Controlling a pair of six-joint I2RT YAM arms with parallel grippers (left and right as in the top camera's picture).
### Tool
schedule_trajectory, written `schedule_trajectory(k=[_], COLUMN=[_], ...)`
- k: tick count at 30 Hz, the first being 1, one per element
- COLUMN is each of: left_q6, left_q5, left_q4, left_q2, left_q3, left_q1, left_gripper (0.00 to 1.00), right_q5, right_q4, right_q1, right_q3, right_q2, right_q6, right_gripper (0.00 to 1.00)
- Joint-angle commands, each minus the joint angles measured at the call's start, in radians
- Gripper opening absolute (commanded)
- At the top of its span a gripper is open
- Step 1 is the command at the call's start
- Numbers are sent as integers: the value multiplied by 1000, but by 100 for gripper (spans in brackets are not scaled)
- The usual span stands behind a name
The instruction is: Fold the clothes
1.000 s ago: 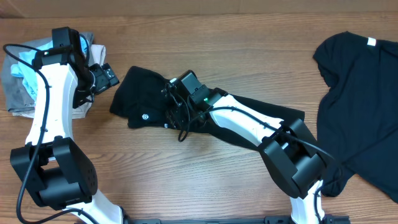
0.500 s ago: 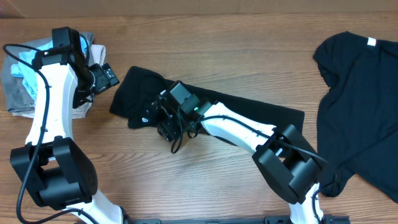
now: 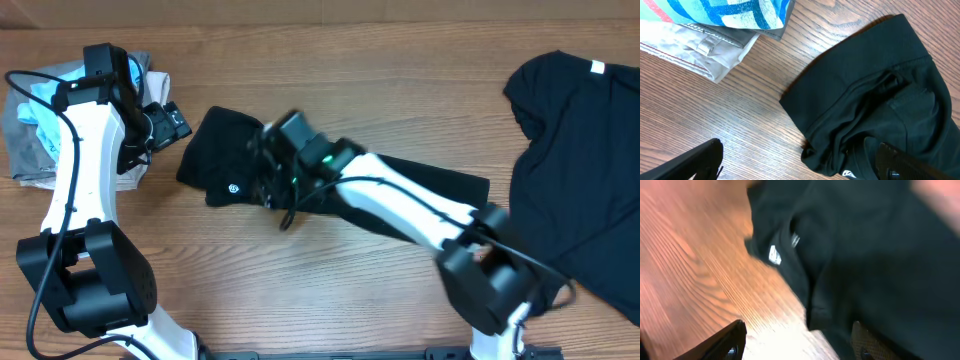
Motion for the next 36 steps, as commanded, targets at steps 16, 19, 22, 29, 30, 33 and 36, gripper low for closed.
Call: schedule_trajectory(k=[16, 19, 22, 29, 30, 33, 36], left_q6=[2, 2, 2, 2, 2, 2, 2], left_q5=[11, 11, 11, 11, 11, 11, 11], left_q4=[0, 0, 0, 0, 0, 0, 0], left_q2=[-7, -7, -7, -7, -7, -7, -7], left_q3=[12, 12, 12, 12, 12, 12, 12], left_q1=[-6, -6, -6, -6, -6, -6, -6], left_gripper=[100, 100, 100, 100, 100, 100, 100], right_q5=[61, 61, 63, 105, 99, 87, 86], right_q4=[-61, -30, -8, 5, 2, -27, -63], right_q1=[-172, -172, -173, -184, -184, -184, -184], right_q3=[-222, -269, -304, -328, -328, -328, -328], right_q2=[-83, -82, -82, -82, -82, -82, -82], right_q6=[81, 81, 81, 140, 157, 201, 240], right_gripper=[56, 56, 56, 56, 56, 56, 57])
